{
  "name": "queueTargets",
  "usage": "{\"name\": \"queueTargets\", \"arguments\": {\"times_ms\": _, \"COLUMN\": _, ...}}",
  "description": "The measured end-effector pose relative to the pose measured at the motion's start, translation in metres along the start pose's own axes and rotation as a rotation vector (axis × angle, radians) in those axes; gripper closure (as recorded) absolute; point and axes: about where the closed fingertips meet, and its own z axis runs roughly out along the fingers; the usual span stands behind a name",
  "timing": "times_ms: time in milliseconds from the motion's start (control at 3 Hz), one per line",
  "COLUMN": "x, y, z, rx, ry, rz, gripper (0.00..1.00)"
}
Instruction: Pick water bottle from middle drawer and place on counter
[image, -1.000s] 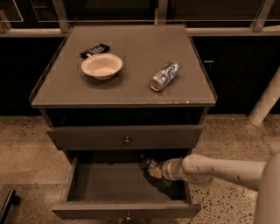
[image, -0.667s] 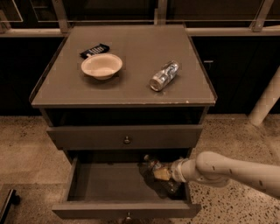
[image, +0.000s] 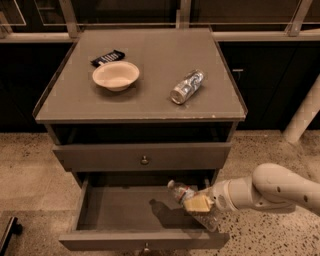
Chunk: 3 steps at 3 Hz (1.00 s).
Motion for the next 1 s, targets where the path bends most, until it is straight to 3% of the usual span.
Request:
{"name": "queueTargets", "arguments": {"times_ms": 333, "x": 0.007, "y": 0.015, "z": -0.002, "rx": -0.050, "ry": 0.034, "rz": -0.007, "gripper": 1.00}}
{"name": "queueTargets", "arguments": {"times_ms": 667, "x": 0.000, "y": 0.020, "z": -0.003, "rx": -0.053, "ry": 0.040, "rz": -0.035, "gripper": 1.00}}
{"name": "queueTargets", "arguments": {"times_ms": 1000, "x": -0.003, "y": 0.064, "z": -0.023, "rx": -0.054, "ry": 0.058, "rz": -0.142, "gripper": 1.00}}
